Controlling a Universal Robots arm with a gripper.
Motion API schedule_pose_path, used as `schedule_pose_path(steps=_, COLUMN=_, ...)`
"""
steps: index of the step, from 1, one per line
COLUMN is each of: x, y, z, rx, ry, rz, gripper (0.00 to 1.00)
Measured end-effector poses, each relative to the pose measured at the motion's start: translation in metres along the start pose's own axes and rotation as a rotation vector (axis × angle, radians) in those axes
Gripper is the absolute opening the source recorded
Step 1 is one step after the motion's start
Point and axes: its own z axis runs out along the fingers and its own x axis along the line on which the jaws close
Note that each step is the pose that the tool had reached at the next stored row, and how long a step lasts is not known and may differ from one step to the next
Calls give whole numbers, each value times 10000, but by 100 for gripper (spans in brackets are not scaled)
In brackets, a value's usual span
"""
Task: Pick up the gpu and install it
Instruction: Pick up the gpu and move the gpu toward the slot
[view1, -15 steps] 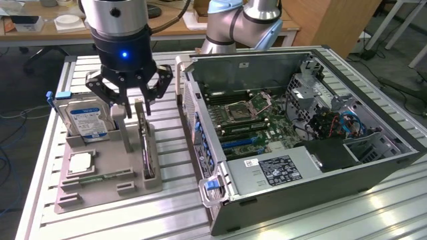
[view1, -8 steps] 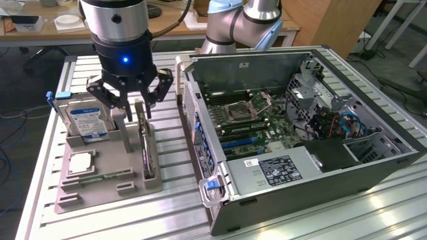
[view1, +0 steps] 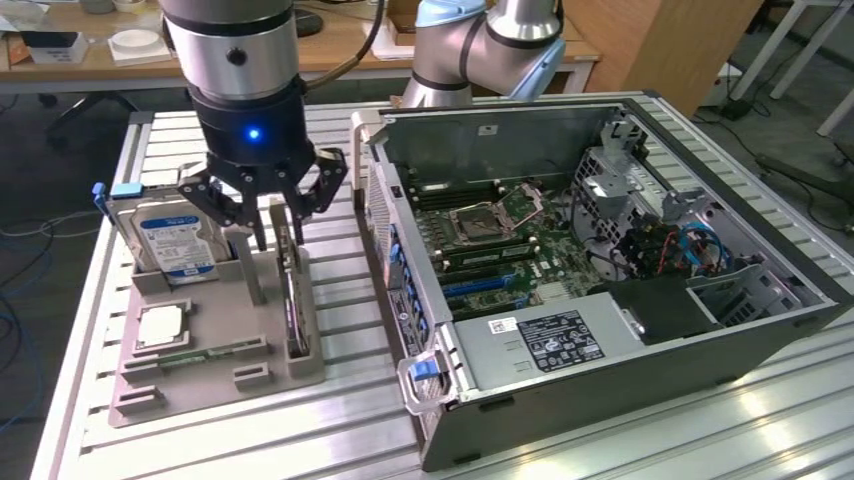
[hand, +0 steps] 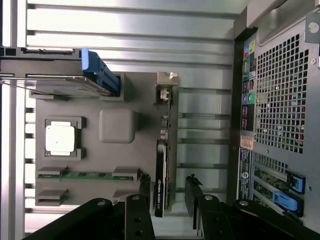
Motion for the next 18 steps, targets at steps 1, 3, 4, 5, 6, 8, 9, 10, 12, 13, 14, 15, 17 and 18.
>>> schedule_pose_path(steps=1, x=1, y=-1, z=17, rx=1, ry=0, rz=0, gripper=42)
schedule_pose_path(steps=3, x=1, y=-5, z=51, rx=1, ry=-1, rz=0, gripper=42)
schedule_pose_path(steps=4, x=1, y=-6, z=67, rx=1, ry=0, rz=0, gripper=42)
schedule_pose_path(steps=5, x=2, y=-6, z=78, rx=1, ry=0, rz=0, gripper=42)
schedule_pose_path(steps=6, x=2, y=-8, z=88, rx=1, ry=0, rz=0, gripper=42)
schedule_pose_path(steps=8, x=2, y=-11, z=106, rx=0, ry=0, rz=-1, gripper=42)
schedule_pose_path(steps=9, x=2, y=-11, z=116, rx=0, ry=0, rz=-1, gripper=42)
schedule_pose_path(steps=10, x=2, y=-12, z=125, rx=0, ry=-1, rz=0, gripper=42)
schedule_pose_path(steps=12, x=3, y=-14, z=141, rx=0, ry=-1, rz=0, gripper=42)
schedule_pose_path(steps=13, x=3, y=-16, z=147, rx=0, ry=1, rz=0, gripper=42)
schedule_pose_path(steps=14, x=3, y=-18, z=155, rx=0, ry=0, rz=0, gripper=42)
schedule_pose_path(steps=15, x=3, y=-20, z=163, rx=0, ry=0, rz=0, gripper=42)
schedule_pose_path(steps=17, x=3, y=-20, z=182, rx=1, ry=0, rz=0, gripper=42)
schedule_pose_path(steps=18, x=3, y=-21, z=190, rx=2, ry=0, rz=0, gripper=42)
